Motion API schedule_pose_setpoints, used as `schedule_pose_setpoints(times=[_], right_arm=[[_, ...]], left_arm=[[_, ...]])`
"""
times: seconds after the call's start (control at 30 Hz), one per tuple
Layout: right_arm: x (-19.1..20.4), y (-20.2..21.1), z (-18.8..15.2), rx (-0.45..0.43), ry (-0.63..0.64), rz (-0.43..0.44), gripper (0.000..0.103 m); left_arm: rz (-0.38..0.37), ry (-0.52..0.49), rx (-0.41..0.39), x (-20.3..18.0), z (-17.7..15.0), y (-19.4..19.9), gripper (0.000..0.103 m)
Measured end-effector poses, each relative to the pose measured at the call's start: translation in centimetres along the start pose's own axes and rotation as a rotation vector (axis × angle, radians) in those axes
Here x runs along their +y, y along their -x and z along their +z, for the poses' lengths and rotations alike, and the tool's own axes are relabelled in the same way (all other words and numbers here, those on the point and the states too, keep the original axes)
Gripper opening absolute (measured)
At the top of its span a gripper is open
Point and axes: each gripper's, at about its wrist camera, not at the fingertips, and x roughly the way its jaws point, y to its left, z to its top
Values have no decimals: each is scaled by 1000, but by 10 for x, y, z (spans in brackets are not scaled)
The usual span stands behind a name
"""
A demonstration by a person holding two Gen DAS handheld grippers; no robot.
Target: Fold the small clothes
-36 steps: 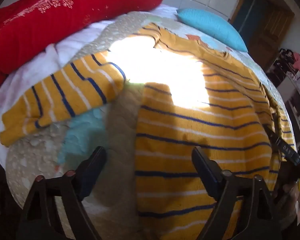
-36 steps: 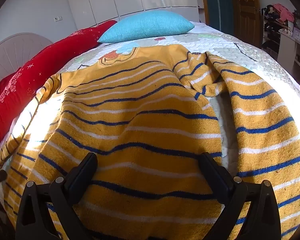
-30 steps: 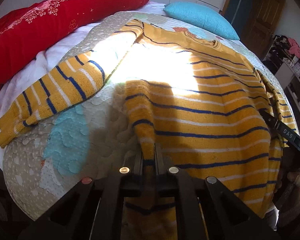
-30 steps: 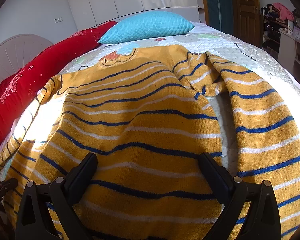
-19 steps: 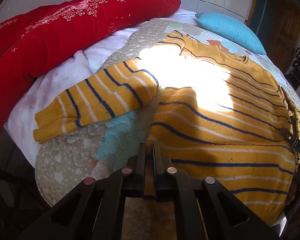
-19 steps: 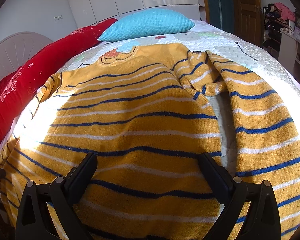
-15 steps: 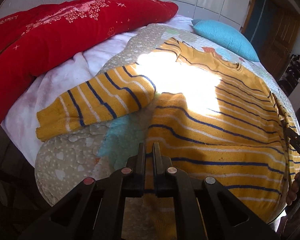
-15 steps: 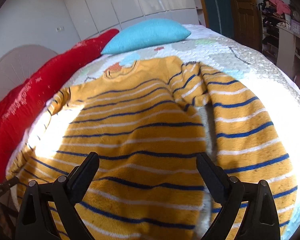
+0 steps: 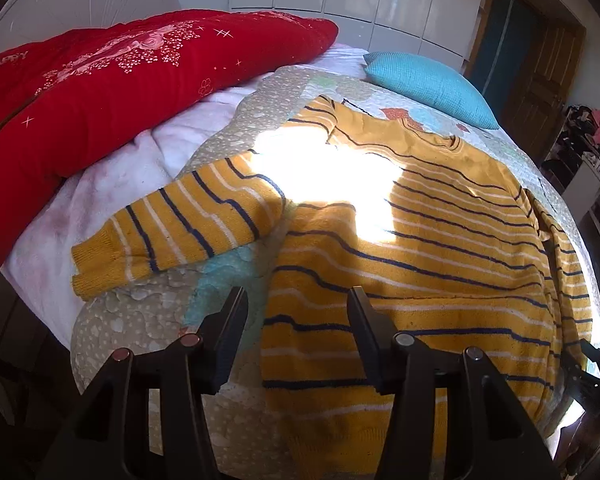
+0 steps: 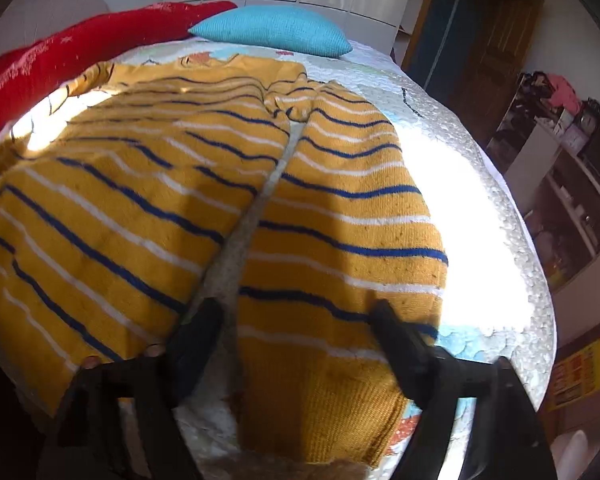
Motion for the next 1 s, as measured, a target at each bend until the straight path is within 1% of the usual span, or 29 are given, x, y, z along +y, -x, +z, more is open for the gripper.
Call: schedule_pose_setpoints(times=[0.03, 0.07, 0.1, 0.13, 0.2, 0.23, 0.27, 0.3, 0.33, 0.37, 0.4, 0.43, 0.47, 0.5, 0.53, 0.57, 0.6, 0.63, 0.7, 0.73, 0.77, 0.8, 0.83, 0.87, 0.9, 0.93, 1.0], right_arm=[[-12, 4, -1, -12, -42, 34, 20], [-28, 7, 4, -15, -107, 57, 11], [-47, 12, 10, -33, -171, 52, 10], [-69, 19, 16, -72, -230, 30, 10], [-115, 28, 27, -126, -347, -59, 10], [-137, 31, 33, -148, -406, -117, 11], [-161, 32, 37, -159, -478, -201, 12], [-184, 31, 41, -153, -554, -294, 16], [-202, 28, 41, -134, -620, -362, 22], [-215, 26, 41, -111, -672, -382, 25], [-222, 27, 40, -103, -711, -363, 27], [-221, 31, 38, -114, -731, -333, 37], [-215, 35, 38, -125, -734, -309, 53], [-203, 38, 38, -132, -716, -266, 59], [-188, 40, 38, -137, -685, -191, 64], [-169, 39, 38, -130, -649, -99, 65], [-148, 35, 39, -105, -611, 1, 65], [-119, 23, 40, -65, -579, 106, 65], [-78, 7, 33, 6, -539, 296, 65], [-59, 2, 26, 41, -529, 364, 65], [-43, -6, 20, 71, -524, 411, 65], [-29, -11, 14, 91, -518, 428, 65], [-17, -9, 7, 83, -503, 411, 66], [-8, -4, 4, 57, -479, 374, 66], [2, 0, 4, 46, -461, 363, 66], [8, -1, 6, 45, -460, 391, 66], [25, -4, 4, 53, -467, 458, 62]], left_arm=[[0, -3, 1, -1, 0, 0, 51], [0, -2, 0, -1, 1, -1, 52], [-2, 4, -3, 0, 1, -1, 53], [-2, 9, -4, 0, 2, 0, 54], [-6, 18, -7, 1, 2, 0, 54], [-4, 18, -6, 3, 3, 0, 54], [-3, 18, -5, 5, 4, -1, 54], [1, 23, -8, 4, 3, 0, 54], [3, 27, -10, 4, 3, 0, 55], [1, 33, -6, 5, 2, -1, 56], [-1, 38, -2, 6, 1, -2, 57], [-1, 41, 2, 7, 1, -3, 60], [2, 44, 4, 8, 0, -3, 63], [8, 45, 7, 8, 1, -5, 63], [10, 47, 11, 9, 1, -6, 63], [8, 49, 15, 9, 2, -7, 63], [3, 53, 18, 10, 2, -9, 64], [-2, 55, 20, 9, 2, -10, 63], [-13, 53, 25, 6, 1, -11, 64], [-17, 49, 29, 4, 0, -11, 64], [-19, 43, 33, 1, 0, -12, 64], [-24, 38, 35, -1, -1, -11, 64], [-25, 32, 33, -2, -2, -11, 64], [-26, 28, 32, -3, -2, -10, 64], [-27, 27, 30, -4, -3, -9, 64], [-29, 27, 29, -4, -3, -8, 66], [-37, 39, 28, -4, -5, -7, 67]])
